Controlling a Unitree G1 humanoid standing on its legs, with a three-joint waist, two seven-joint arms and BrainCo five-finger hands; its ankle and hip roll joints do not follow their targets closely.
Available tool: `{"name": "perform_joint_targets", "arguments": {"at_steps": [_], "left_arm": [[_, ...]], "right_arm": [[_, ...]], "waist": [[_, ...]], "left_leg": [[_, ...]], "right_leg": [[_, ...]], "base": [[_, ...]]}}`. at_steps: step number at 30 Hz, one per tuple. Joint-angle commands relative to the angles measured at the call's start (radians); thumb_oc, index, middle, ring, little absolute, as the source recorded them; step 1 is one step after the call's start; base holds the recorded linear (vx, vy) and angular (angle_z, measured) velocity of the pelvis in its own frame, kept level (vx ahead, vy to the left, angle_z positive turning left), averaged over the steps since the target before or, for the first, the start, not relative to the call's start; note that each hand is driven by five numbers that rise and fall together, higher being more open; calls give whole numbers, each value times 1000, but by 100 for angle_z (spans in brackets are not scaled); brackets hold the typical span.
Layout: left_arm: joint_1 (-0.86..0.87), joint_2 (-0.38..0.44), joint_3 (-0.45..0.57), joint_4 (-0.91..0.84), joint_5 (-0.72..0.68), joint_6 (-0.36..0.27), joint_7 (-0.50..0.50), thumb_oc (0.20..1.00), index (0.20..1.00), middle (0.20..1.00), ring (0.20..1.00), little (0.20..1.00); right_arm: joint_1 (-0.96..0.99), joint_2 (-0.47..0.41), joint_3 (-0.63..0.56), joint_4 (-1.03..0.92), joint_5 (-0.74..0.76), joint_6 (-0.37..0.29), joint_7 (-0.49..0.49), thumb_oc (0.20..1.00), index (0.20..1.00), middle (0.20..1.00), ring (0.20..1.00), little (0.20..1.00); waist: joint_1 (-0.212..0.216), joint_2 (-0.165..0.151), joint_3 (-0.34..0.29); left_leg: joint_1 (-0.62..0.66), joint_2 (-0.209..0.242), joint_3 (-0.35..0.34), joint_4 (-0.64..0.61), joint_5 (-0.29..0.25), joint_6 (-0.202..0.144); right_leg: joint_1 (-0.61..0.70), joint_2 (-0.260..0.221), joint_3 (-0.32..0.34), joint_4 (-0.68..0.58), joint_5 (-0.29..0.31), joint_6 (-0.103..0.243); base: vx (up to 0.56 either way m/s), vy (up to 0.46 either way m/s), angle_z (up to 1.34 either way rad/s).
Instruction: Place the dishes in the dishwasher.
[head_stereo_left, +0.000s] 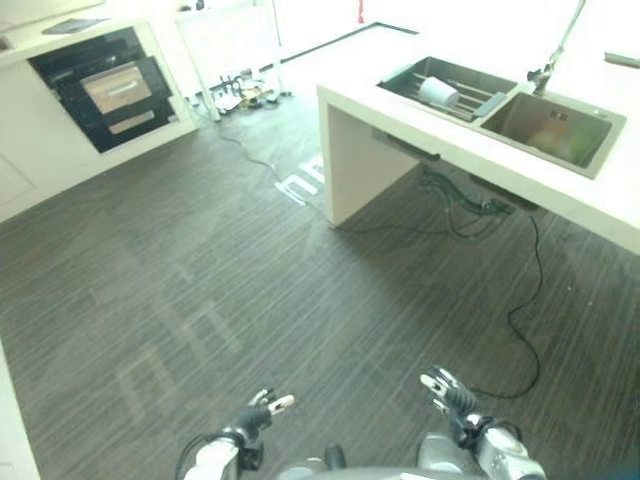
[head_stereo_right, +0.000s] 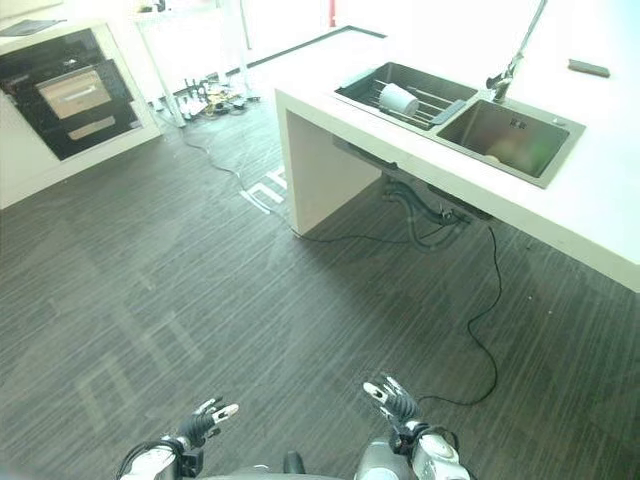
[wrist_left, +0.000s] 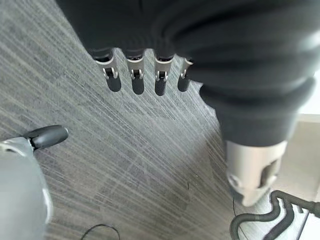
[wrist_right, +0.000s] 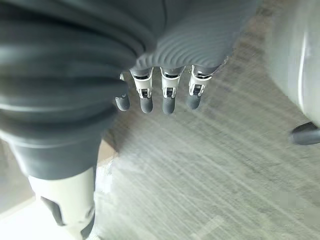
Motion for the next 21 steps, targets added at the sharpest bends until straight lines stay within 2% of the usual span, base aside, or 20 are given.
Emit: {"name": "perform_joint_targets", "arguments": {"at_steps": [1,2,4,8,9,10,11,12,13,16,17,18,19,21], "left_arm": [[-25,-21,21,-12,1,-4,3,1000,1000,1000,1000,1000],[-12,-29,7,7,11,-26,4,1000,1000,1000,1000,1000],[1,-31,-2,23,24,-51,7,1000,1000,1000,1000,1000],[23,-39,4,17,22,-48,-11,1000,1000,1000,1000,1000],[27,-48,7,11,-6,-45,-1,1000,1000,1000,1000,1000],[29,-57,13,8,-29,-47,3,1000,1000,1000,1000,1000],[26,-63,21,4,-34,-52,1,1000,1000,1000,1000,1000],[16,-67,26,-3,-15,-49,1,1000,1000,1000,1000,1000],[6,-72,24,-8,-3,-46,4,1000,1000,1000,1000,1000],[-1,-70,14,-8,-14,-46,15,1000,1000,1000,1000,1000],[-2,-70,18,-3,-25,-46,19,1000,1000,1000,1000,1000],[3,-72,24,1,-25,-48,20,1000,1000,1000,1000,1000],[5,-73,32,5,-27,-49,18,1000,1000,1000,1000,1000],[9,-76,43,6,-27,-49,15,1000,1000,1000,1000,1000]], "right_arm": [[-1,-45,-20,-48,11,-7,25,1000,1000,1000,1000,1000],[10,-40,-38,-49,-7,-10,48,1000,1000,1000,1000,1000],[15,-37,-40,-48,-1,-11,49,1000,1000,1000,1000,1000],[17,-39,-25,-38,19,-32,30,1000,1000,1000,1000,1000],[17,-49,-22,-45,10,-19,20,1000,1000,1000,1000,1000],[15,-58,-19,-48,1,-14,22,1000,1000,1000,1000,1000],[12,-70,-14,-44,-15,-18,30,1000,1000,1000,1000,1000],[8,-83,-12,-39,-12,-21,31,1000,1000,1000,1000,1000],[0,-92,-20,-37,9,-23,30,1000,1000,1000,1000,1000],[-16,-98,-25,-24,16,-29,44,1000,1000,1000,1000,1000],[-20,-97,-19,-22,14,-23,39,1000,1000,1000,1000,1000],[-20,-96,-16,-21,8,-18,36,1000,1000,1000,1000,1000],[-19,-93,-13,-15,0,-20,39,1000,1000,1000,1000,1000],[-17,-89,-11,-5,-7,-27,43,1000,1000,1000,1000,1000]], "waist": [[-29,-9,32],[-38,-13,37],[-34,-21,25],[-29,-30,-12],[-23,-25,-20],[-16,-27,-24],[-6,-27,-23],[14,-35,-14],[28,-54,0],[37,-53,18],[42,-45,21],[48,-37,21],[54,-29,18],[63,-21,19]], "left_leg": [[48,-11,-80,0,-113,-65],[89,-10,-102,0,-162,-69],[89,-9,-106,16,-172,-73],[91,6,-97,162,-237,-102],[88,26,-87,255,-278,-122],[59,41,-85,360,-257,-142],[0,64,-83,490,-204,-171],[-112,91,-91,653,-165,-182],[-209,80,-98,682,-139,-163],[-219,70,-92,524,-127,-147],[-216,73,-104,375,-98,-154],[-214,90,-125,275,-61,-171],[-220,121,-141,208,-6,-192],[-228,164,-160,148,51,-214]], "right_leg": [[101,31,-59,-363,171,-20],[59,2,-53,-427,216,2],[108,14,-65,-480,182,-4],[162,40,-82,-478,121,-52],[189,55,-82,-471,89,-68],[208,64,-82,-479,77,-87],[238,78,-80,-493,56,-114],[278,93,-80,-512,33,-144],[298,88,-73,-531,40,-158],[355,124,-21,-561,20,-153],[379,142,9,-580,8,-142],[396,154,27,-593,-1,-133],[408,160,37,-603,-11,-128],[430,160,50,-617,-20,-121]], "base": [[592,-361,-3],[525,-375,16],[388,-335,47],[371,-271,37],[356,-209,-33],[342,-250,-40],[228,-315,-55],[129,-301,-35],[81,-205,-32],[193,31,-45],[290,161,-88],[340,195,-74],[250,142,-59],[228,127,-52]]}}
